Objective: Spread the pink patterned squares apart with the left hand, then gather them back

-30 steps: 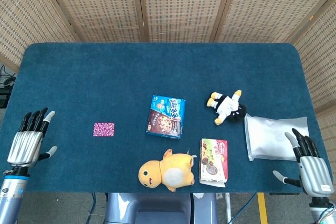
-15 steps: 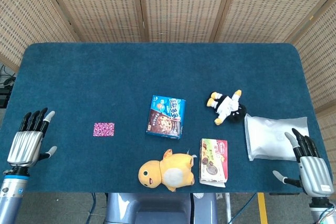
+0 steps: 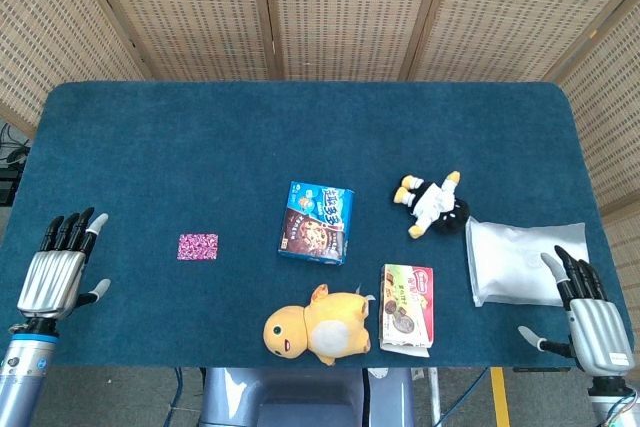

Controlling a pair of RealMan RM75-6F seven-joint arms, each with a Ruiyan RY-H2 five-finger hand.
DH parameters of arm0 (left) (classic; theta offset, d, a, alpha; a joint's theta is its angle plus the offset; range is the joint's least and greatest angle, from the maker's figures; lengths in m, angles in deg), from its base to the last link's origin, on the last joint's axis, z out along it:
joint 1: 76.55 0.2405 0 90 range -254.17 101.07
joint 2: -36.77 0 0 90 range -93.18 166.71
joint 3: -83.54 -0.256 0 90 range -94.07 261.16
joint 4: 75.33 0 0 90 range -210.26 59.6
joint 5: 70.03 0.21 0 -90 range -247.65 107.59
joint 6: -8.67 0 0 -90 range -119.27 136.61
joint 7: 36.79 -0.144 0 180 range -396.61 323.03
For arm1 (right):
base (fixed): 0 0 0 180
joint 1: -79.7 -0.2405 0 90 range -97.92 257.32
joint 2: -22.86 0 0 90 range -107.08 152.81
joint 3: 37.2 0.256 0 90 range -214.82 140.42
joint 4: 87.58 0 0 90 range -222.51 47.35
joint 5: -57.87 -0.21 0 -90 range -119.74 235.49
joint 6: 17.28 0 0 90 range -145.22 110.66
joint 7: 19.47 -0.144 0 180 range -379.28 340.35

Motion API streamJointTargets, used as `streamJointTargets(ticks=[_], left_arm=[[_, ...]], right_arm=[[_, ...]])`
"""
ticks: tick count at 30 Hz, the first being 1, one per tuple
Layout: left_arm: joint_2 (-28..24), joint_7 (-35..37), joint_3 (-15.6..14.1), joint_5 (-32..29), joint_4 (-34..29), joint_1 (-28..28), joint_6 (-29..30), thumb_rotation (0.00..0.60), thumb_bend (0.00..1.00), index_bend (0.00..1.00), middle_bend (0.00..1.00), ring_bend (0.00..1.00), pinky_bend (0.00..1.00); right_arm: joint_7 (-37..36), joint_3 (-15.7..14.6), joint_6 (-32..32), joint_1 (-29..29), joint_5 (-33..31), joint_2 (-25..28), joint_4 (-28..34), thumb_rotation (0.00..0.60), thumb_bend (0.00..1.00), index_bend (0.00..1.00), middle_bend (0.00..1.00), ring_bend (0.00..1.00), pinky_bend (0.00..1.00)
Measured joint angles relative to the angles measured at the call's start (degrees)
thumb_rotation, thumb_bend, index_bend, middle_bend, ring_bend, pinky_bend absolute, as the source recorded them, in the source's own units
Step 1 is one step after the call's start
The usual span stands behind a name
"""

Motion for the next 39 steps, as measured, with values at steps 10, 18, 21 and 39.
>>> streamJointTargets(ticks=[10, 18, 21, 39], left_arm=[[-0.04, -1.65, 0.09, -1.21, -0.74, -0.84, -1.26, 0.6, 0.24, 0.0, 0.0, 0.0, 0.0], [0.24, -2.38, 0.44, -1.28, -1.65, -1.57, -1.66, 0.6, 0.49, 0.0, 0.0, 0.0, 0.0], [0.26, -3.83, 0.45, -1.93, -1.9, -2.08, -2.38, 0.6, 0.65, 0.0, 0.0, 0.0, 0.0], [-0.46, -12.34, 2.57, -16.42, -4.56, -9.77, -12.73, 0.6, 0.95, 0.0, 0.07, 0.0, 0.0]], right_arm=[[-0.94, 0.29, 0.15, -0.04, -0.64, 0.21, -0.24, 0.6, 0.11, 0.04, 0.0, 0.0, 0.0], [-1.07, 0.19, 0.56, -0.17, -0.66, 0.18, -0.41, 0.6, 0.1, 0.04, 0.0, 0.0, 0.0], [-1.08, 0.24, 0.8, -0.27, -0.87, 0.11, -0.47, 0.6, 0.1, 0.04, 0.0, 0.0, 0.0], [-3.0, 0.3, 0.41, -0.25, -0.44, 0.34, -0.74, 0.6, 0.1, 0.04, 0.0, 0.0, 0.0]])
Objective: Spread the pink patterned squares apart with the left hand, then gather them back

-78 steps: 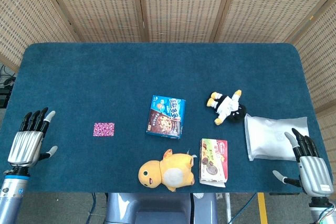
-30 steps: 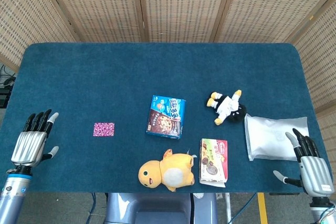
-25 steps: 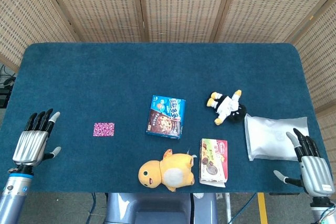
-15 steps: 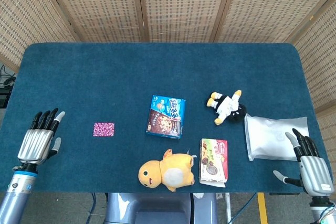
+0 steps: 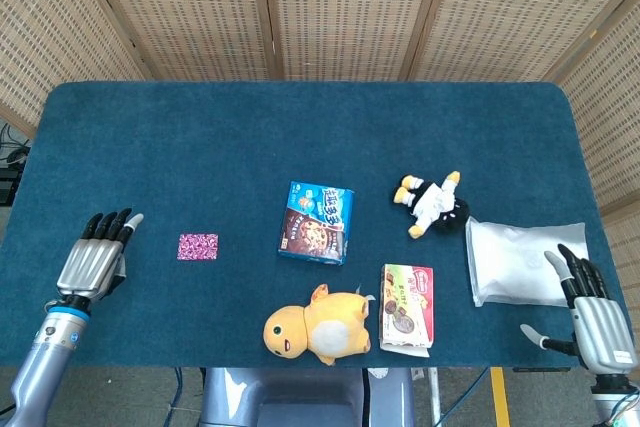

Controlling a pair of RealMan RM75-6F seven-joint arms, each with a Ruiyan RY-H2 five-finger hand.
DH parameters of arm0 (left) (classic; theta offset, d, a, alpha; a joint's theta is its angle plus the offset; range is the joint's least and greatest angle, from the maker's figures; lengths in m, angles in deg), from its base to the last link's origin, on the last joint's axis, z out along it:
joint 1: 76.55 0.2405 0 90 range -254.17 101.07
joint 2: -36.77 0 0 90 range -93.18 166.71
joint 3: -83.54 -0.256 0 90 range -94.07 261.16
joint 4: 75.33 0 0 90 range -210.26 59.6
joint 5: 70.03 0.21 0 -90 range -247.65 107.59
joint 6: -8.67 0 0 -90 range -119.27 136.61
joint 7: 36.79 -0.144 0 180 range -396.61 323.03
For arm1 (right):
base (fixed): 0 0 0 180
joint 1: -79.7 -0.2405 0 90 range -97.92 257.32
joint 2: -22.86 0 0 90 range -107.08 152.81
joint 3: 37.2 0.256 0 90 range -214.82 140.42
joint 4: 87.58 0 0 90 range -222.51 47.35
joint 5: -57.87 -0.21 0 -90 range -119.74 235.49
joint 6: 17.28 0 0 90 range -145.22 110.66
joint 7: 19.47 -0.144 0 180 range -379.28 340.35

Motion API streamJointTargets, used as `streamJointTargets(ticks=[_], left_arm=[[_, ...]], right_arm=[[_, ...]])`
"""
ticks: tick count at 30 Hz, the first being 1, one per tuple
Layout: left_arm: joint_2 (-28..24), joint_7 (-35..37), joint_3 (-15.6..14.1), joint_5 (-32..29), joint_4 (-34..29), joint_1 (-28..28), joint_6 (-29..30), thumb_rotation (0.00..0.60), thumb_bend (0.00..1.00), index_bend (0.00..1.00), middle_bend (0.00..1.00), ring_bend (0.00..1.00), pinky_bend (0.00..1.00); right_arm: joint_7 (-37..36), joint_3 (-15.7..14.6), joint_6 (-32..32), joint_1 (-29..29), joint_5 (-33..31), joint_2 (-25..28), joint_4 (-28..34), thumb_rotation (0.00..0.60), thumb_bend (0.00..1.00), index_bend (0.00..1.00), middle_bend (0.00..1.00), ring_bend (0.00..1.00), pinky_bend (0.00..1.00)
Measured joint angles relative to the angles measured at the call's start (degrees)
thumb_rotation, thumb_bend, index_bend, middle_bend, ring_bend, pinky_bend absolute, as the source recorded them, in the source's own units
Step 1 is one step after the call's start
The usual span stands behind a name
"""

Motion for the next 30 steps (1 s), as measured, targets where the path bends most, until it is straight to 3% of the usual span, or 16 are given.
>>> streamJointTargets(ticks=[10, 16, 22, 30], left_arm=[[3.48, -11.96, -1.0, -7.65, 1.6, -5.54, 0.62, 0.6, 0.95, 0.0, 0.07, 0.0, 0.0], [4.96, -13.91, -1.8, -9.22, 2.09, -7.12, 1.64, 0.6, 0.94, 0.0, 0.1, 0.0, 0.0], [6.46, -14.39, -3.0, -8.75, 2.89, -7.81, 2.57, 0.6, 0.94, 0.0, 0.0, 0.0, 0.0], [7.62, -16.33, -3.93, -9.3, 3.13, -8.98, 3.1, 0.6, 0.94, 0.0, 0.0, 0.0, 0.0]], right_arm=[[-0.63, 0.05, -0.04, -0.02, -0.02, 0.09, -0.12, 0.6, 0.1, 0.04, 0.0, 0.0, 0.0], [-0.65, -0.02, -0.05, -0.03, 0.09, 0.13, -0.09, 0.6, 0.1, 0.04, 0.0, 0.0, 0.0], [-0.84, 0.01, 0.12, -0.08, -0.04, 0.16, -0.13, 0.6, 0.1, 0.04, 0.0, 0.0, 0.0], [-1.03, 0.06, -0.23, 0.03, 0.03, 0.14, -0.15, 0.6, 0.11, 0.04, 0.0, 0.0, 0.0]])
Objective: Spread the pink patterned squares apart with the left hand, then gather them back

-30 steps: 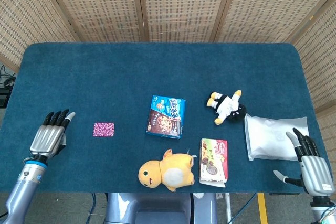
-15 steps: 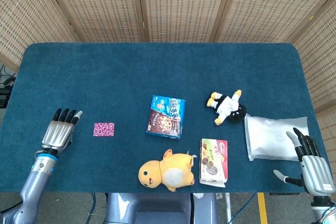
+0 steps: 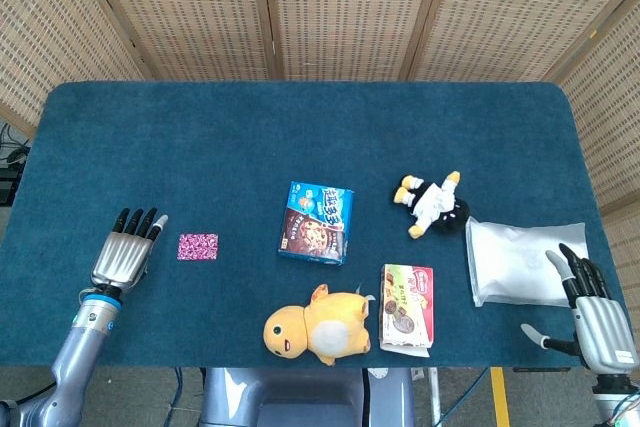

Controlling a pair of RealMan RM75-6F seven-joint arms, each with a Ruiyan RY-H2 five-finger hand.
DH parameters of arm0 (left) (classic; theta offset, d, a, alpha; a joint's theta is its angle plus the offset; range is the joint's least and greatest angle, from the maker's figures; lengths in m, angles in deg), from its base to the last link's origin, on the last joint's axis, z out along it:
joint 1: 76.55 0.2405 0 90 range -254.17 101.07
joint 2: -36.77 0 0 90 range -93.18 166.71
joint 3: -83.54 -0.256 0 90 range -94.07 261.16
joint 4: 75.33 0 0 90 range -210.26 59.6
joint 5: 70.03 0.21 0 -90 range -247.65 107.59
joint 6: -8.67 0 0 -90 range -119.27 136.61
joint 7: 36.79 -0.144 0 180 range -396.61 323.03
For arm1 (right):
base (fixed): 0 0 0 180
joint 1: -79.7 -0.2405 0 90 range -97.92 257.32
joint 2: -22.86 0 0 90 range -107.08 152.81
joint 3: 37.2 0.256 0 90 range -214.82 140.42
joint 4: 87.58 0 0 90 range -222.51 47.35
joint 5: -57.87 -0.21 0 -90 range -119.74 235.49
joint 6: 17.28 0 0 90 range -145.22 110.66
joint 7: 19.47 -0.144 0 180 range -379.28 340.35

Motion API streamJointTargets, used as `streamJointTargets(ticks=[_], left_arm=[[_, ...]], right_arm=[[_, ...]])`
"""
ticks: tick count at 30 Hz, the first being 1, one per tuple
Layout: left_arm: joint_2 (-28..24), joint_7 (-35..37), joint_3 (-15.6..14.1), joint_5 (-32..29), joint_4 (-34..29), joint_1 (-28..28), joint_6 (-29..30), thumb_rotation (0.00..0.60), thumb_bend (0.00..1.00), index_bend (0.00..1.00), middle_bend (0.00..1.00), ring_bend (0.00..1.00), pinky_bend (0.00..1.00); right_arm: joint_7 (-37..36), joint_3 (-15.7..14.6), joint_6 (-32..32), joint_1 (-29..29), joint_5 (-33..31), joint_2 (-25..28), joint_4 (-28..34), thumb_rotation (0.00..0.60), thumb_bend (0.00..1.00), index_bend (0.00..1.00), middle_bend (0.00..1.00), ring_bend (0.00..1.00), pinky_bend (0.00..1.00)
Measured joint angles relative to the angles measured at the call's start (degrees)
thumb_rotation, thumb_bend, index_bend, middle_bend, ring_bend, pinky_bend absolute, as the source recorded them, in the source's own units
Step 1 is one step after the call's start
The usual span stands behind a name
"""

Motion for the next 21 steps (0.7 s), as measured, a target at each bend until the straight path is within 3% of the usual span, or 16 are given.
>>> streamJointTargets(ticks=[21], left_arm=[[6.16, -7.45, -3.28, -3.24, 1.63, -3.57, 1.26, 0.6, 0.94, 0.0, 0.0, 0.0, 0.0]], right_arm=[[-2.03, 0.15, 0.1, -0.04, -0.25, 0.31, -0.47, 0.6, 0.11, 0.04, 0.0, 0.0, 0.0]])
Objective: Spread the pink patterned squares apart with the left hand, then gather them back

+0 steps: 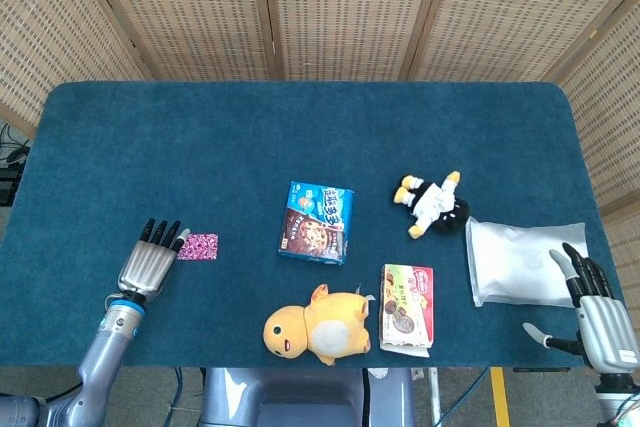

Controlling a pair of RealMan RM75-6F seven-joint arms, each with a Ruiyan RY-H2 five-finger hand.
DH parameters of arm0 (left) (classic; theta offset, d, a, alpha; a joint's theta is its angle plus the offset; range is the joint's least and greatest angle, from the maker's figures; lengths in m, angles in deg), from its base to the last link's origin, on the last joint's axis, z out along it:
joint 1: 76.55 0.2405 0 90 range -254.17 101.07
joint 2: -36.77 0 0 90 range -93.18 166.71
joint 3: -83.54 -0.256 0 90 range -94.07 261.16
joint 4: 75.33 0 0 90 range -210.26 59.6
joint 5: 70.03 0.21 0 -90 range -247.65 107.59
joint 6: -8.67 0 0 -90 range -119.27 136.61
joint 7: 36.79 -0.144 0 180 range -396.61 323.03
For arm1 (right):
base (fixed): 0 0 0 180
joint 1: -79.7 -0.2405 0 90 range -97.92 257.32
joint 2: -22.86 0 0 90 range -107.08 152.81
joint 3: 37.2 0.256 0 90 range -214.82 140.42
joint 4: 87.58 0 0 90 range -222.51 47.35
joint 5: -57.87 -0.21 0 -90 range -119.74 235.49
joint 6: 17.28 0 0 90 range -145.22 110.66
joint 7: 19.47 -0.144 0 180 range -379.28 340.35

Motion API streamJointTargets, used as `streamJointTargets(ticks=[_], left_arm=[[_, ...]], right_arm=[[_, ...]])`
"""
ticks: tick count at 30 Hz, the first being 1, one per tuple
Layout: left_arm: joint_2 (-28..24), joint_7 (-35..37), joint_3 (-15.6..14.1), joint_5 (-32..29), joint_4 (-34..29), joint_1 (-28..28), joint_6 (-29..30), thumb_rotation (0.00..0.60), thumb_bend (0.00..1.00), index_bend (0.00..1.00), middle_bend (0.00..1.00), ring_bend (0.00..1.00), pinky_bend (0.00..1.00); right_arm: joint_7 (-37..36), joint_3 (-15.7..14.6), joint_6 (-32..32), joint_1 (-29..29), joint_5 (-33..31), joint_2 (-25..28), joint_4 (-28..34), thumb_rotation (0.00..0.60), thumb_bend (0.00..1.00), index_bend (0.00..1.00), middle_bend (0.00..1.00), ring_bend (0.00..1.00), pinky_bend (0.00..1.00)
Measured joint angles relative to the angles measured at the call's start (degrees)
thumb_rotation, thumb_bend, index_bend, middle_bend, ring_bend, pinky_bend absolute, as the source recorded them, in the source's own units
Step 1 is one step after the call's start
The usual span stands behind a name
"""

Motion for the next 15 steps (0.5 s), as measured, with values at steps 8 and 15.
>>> streamJointTargets(ticks=[8, 15], left_arm=[[1.54, -0.9, -1.71, -0.47, 2.12, -0.04, 0.29, 0.6, 0.94, 0.0, 0.0, 0.0, 0.0], [3.35, -1.25, -2.52, -1.53, 4.13, -0.1, -0.45, 0.6, 0.94, 0.0, 0.0, 0.0, 0.0]], right_arm=[[-0.3, 0.0, -0.15, 0.06, 0.1, 0.13, 0.02, 0.6, 0.11, 0.04, 0.0, 0.0, 0.0], [0.02, -0.05, 0.01, 0.0, 0.12, -0.02, -0.01, 0.6, 0.11, 0.04, 0.0, 0.0, 0.0]])
